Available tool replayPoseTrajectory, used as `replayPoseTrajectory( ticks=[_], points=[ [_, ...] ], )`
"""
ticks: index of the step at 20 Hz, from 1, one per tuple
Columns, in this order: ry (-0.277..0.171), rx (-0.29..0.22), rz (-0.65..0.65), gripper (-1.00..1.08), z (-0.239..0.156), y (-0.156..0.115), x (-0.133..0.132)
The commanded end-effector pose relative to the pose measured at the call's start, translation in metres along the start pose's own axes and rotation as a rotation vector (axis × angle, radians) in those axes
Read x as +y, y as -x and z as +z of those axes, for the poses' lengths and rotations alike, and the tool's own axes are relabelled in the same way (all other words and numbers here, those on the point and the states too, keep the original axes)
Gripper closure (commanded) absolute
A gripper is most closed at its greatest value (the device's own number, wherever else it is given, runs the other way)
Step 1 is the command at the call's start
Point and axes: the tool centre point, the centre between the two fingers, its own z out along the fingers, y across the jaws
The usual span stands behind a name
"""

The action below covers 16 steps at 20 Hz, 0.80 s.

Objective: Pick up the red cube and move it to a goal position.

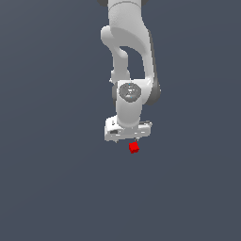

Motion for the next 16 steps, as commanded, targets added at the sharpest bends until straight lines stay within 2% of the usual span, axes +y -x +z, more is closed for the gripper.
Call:
replayPoseTrajectory(
  ticks=[1,8,15,16],
  points=[
    [0.000,-0.003,-0.052,-0.92,0.021,-0.003,-0.011],
    [0.001,-0.010,-0.151,-0.92,0.059,-0.009,-0.031],
    [0.003,-0.012,-0.183,-0.92,0.071,-0.010,-0.037],
    [0.003,-0.012,-0.183,1.08,0.071,-0.010,-0.037]
  ],
)
